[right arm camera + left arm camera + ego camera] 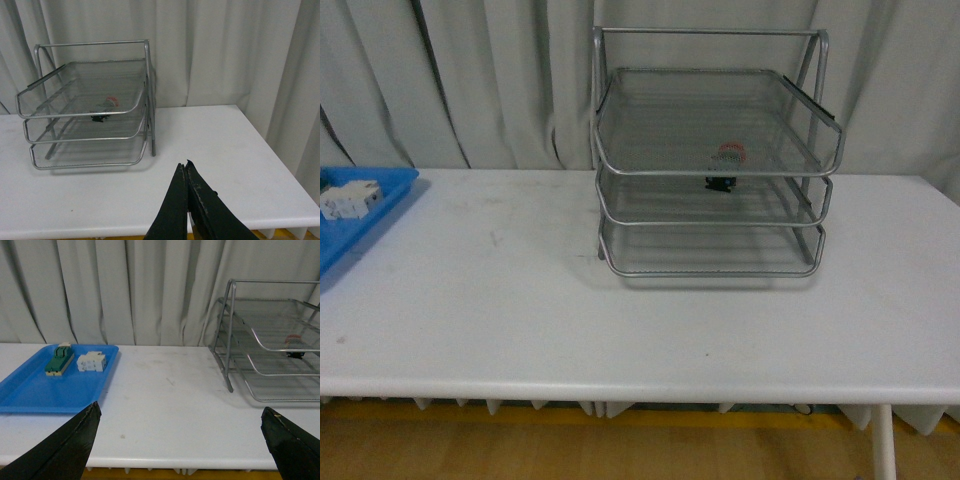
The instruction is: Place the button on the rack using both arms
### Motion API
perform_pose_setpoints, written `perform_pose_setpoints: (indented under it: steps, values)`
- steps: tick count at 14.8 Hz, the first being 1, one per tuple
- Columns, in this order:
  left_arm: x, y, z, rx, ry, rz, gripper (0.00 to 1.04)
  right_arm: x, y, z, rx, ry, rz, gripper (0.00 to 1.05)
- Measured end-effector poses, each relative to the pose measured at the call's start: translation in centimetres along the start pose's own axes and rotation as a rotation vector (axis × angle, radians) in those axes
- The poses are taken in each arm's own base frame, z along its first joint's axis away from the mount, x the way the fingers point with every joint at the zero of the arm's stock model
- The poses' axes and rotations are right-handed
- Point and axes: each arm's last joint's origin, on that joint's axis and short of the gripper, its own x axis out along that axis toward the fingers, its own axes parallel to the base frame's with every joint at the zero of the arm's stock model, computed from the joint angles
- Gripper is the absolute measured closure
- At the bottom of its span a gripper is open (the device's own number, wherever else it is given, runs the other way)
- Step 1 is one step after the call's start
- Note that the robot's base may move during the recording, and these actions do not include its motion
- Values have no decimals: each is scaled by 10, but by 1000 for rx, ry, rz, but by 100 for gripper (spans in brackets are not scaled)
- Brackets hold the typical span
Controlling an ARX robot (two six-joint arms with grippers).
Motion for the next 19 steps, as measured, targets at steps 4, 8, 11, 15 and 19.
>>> perform_pose_setpoints:
  steps: [4,8,11,15,19]
  values:
    - [0,0,0,0,0,0,7,-5,0,0,0,-3,0,103]
    - [0,0,0,0,0,0,7,-9,0,0,0,-1,0,103]
    - [0,0,0,0,0,2,7,-21,0,-4,0,12,0,103]
    - [0,0,0,0,0,0,7,-21,0,-3,0,7,0,103]
    - [0,0,0,0,0,0,7,-21,0,-3,-1,7,0,93]
